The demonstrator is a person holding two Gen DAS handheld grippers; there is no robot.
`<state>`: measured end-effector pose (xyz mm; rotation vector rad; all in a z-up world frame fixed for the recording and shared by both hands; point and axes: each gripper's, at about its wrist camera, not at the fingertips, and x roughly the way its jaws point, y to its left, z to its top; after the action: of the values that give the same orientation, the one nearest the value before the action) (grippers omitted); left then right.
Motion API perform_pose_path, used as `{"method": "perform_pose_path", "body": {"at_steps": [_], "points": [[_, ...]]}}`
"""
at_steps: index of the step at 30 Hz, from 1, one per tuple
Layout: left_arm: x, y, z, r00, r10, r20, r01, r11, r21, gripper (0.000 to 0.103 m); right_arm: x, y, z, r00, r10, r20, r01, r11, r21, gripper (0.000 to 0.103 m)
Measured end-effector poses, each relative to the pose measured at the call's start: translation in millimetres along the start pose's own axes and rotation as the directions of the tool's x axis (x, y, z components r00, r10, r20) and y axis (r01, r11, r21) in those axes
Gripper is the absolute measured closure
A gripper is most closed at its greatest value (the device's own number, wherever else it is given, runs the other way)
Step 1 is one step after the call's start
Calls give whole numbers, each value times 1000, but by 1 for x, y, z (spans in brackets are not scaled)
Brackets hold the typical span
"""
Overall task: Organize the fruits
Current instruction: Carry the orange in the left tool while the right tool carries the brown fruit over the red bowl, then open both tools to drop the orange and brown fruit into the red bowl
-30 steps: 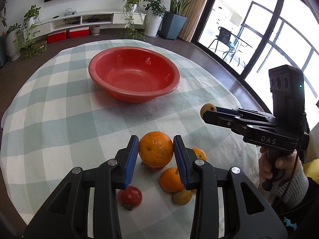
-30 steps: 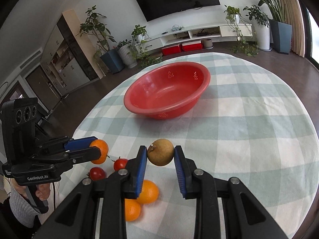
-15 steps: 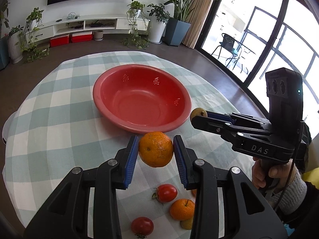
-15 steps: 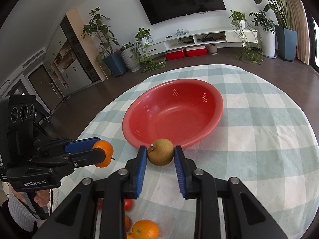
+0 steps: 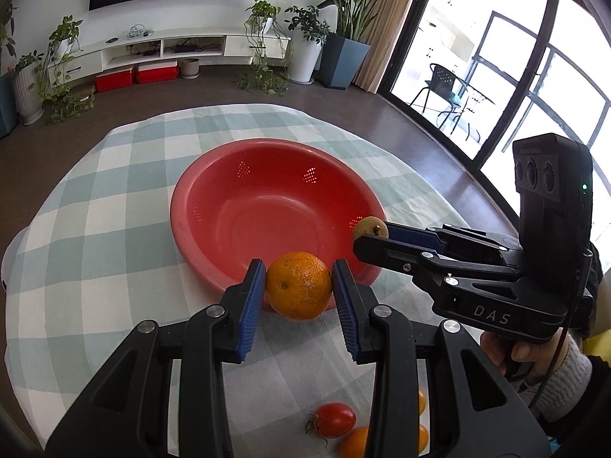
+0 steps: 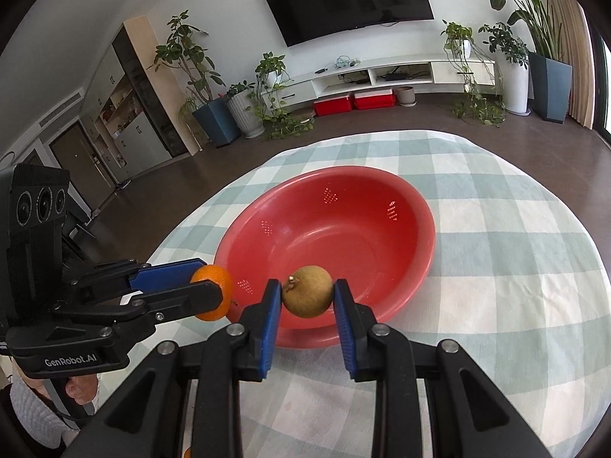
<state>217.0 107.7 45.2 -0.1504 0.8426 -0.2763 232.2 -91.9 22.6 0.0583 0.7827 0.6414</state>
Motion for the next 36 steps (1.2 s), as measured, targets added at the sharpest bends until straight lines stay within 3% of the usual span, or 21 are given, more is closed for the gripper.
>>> {"method": "perform_pose_path", "body": {"at_steps": [36], "points": [[50, 7, 12, 998, 50, -49, -49, 998, 36, 69, 33, 2, 1, 995, -81, -56, 77, 994, -80, 72]]}}
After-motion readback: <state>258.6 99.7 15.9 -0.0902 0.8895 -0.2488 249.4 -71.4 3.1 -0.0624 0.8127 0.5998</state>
